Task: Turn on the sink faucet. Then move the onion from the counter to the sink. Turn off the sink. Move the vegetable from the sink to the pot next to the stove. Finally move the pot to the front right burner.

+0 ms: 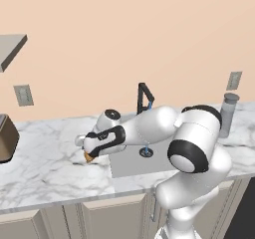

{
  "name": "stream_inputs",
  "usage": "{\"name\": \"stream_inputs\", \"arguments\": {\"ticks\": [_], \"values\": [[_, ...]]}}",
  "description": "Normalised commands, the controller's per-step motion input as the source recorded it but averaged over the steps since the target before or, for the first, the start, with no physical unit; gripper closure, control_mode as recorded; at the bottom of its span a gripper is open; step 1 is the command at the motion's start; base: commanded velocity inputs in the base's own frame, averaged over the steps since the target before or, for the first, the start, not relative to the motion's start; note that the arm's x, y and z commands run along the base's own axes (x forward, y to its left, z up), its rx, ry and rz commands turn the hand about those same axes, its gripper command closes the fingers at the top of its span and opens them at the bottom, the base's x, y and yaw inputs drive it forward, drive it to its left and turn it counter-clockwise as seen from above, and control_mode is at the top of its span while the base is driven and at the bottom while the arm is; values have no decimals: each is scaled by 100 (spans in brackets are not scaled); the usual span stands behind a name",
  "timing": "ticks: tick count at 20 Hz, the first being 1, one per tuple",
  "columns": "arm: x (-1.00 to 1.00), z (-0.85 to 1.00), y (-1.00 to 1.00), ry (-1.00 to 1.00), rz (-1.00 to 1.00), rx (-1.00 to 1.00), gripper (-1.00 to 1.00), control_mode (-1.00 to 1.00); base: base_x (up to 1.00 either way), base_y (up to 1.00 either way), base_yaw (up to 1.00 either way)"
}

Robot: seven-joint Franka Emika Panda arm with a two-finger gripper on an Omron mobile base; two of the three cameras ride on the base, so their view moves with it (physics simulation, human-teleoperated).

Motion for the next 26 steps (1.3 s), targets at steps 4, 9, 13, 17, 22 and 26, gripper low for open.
{"name": "stream_inputs", "arguments": {"ticks": [4,9,13,17,22,26], "values": [[0,-14,0,0,0,0,-100,-100,0,0,0],[0,-14,3,0,0,-1,-100,-100,0,0,0],[0,-13,7,0,0,-1,-100,-100,0,0,0],[0,-11,10,1,0,-1,-100,-100,0,0,0],[0,-6,17,2,0,-1,-100,-100,0,0,0],[3,-4,13,0,-1,0,-100,-100,0,0,0]]}}
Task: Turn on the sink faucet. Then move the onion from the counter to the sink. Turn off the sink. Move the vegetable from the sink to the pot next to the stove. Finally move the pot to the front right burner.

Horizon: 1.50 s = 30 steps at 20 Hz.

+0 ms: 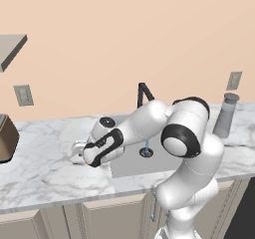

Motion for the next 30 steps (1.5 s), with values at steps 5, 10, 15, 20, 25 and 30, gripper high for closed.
{"name": "stream_inputs", "arguments": {"ticks": [5,10,15,20,25,30], "values": [[3,-8,5,0,0,0,-100,-100,0,0,0],[0,-12,0,0,0,0,-100,-100,0,0,0],[0,-26,2,3,0,0,100,-100,0,0,0],[5,-25,0,1,0,0,100,-100,0,0,0],[0,-4,0,2,0,0,100,-100,0,0,0],[-9,6,0,0,-2,-1,100,-100,0,0,0]]}}
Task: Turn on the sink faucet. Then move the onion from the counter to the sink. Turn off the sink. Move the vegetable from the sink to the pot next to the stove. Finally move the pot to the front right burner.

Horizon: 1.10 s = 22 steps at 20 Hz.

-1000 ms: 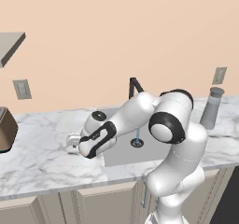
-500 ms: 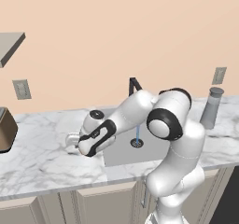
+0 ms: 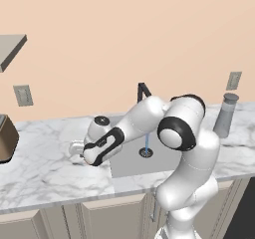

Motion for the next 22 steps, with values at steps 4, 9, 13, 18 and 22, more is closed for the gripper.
{"name": "stream_inputs", "arguments": {"ticks": [4,9,13,18,22], "values": [[-6,24,-12,-4,-1,-4,100,-100,0,0,0],[-11,29,-28,-10,0,0,100,-100,0,0,0],[-6,31,-36,-12,0,0,100,-100,0,0,0],[-3,22,-38,-10,0,0,100,-100,0,0,0],[-1,4,-46,-7,0,0,100,-100,0,0,0]]}}
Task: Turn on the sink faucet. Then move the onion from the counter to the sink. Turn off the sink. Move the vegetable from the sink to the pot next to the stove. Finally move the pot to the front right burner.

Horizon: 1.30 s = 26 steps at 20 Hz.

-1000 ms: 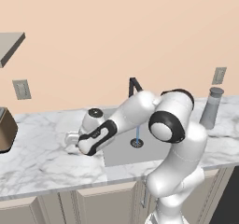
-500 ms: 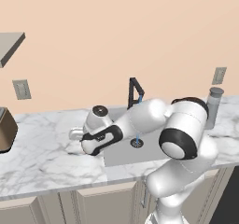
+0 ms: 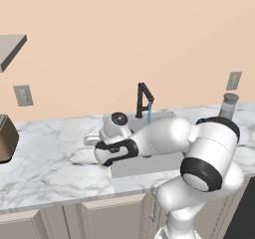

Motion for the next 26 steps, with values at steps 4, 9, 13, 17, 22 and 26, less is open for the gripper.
{"name": "stream_inputs", "arguments": {"ticks": [4,9,13,17,22,26], "values": [[-1,0,-47,-5,0,0,100,-100,0,0,0],[0,0,-44,-5,0,0,100,-100,0,0,0],[0,0,-45,-2,0,0,100,-100,0,0,0],[0,10,-45,0,0,-1,100,-100,0,0,0],[0,17,-34,7,-2,-2,100,-100,0,0,0],[0,2,-39,8,-1,0,100,-100,0,0,0]]}}
